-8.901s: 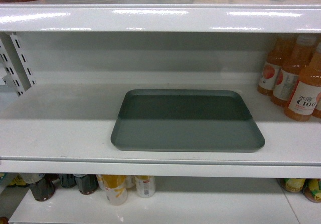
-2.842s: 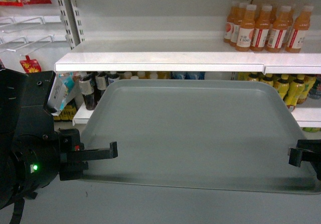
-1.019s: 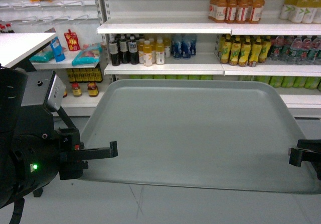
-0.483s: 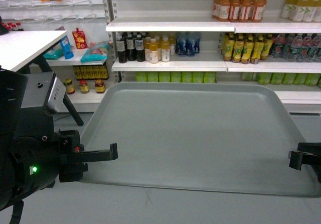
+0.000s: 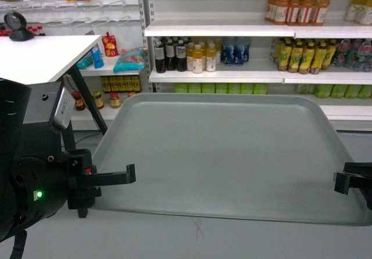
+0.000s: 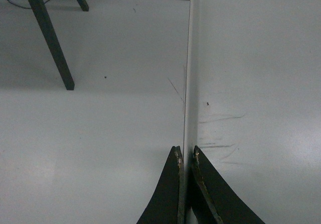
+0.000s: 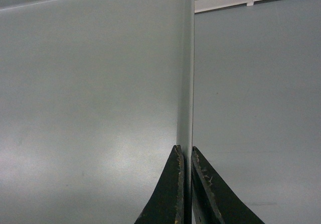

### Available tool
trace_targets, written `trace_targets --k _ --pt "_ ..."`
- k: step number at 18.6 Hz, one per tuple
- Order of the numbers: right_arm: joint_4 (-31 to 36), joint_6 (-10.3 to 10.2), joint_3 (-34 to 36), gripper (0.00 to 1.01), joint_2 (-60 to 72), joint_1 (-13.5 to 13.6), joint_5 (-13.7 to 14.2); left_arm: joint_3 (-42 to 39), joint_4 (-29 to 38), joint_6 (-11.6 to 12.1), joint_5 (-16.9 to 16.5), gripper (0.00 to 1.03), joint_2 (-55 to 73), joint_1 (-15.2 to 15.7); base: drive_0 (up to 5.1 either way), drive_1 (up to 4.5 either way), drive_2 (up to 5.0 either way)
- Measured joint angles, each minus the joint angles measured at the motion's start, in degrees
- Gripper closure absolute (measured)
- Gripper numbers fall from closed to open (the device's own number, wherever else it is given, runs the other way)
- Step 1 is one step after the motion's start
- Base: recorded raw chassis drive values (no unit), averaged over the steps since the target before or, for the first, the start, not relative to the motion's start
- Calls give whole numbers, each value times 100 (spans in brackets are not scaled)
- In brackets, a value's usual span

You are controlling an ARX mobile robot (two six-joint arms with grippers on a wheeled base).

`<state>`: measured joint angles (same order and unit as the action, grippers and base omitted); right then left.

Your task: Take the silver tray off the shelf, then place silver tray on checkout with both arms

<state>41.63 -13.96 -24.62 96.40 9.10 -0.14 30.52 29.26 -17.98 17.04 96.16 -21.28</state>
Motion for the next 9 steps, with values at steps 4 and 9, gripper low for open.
trace_targets --k 4,9 --pt "-4 0 0 99 0 0 7 0 9 0 -2 100 0 2 -501 245 245" --pt "-24 0 0 99 0 2 -2 0 -9 0 -4 100 0 7 -505 240 240"
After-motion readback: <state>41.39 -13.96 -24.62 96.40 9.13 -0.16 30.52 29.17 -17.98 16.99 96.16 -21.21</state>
